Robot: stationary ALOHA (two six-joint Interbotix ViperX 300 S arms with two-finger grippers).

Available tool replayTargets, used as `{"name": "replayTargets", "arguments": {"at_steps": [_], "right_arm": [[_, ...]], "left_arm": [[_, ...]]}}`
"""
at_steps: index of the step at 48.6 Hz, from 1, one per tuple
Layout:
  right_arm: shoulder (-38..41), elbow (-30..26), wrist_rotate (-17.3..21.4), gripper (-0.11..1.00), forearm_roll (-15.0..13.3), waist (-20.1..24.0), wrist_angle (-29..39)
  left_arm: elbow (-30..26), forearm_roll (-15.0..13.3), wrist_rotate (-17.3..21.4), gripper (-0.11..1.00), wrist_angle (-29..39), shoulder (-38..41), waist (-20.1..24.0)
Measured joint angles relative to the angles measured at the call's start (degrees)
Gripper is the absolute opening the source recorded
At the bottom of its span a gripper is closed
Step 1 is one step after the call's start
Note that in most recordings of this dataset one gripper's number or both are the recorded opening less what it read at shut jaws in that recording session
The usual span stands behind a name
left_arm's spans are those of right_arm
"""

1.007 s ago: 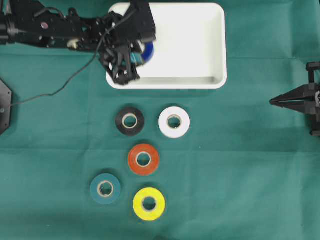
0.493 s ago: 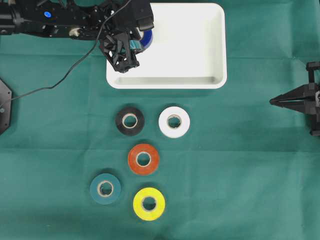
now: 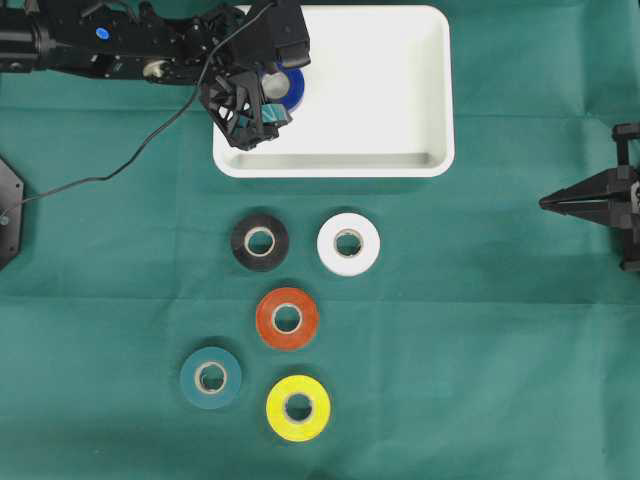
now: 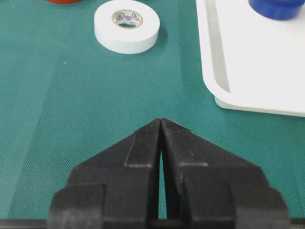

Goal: Put the tape into the white case with the left arm.
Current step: 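Open the left gripper and withdraw it to the left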

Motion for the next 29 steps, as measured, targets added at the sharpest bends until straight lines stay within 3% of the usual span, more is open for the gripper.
{"name": "replayTargets", "arguments": {"at_steps": [13,29], "right_arm": [[0.00,0.00,0.00,-0.10,0.00,-0.09,0.00],[-0.35,0.26,0.00,-0.09,0.00,-0.09,-0.09]], "left_arm": [[2.46,0.00,-0.44,0.92,3.08,-5.62,-0.53],[11.25,0.09,-0.79,0.92,3.08,-18.81,-3.69]]}}
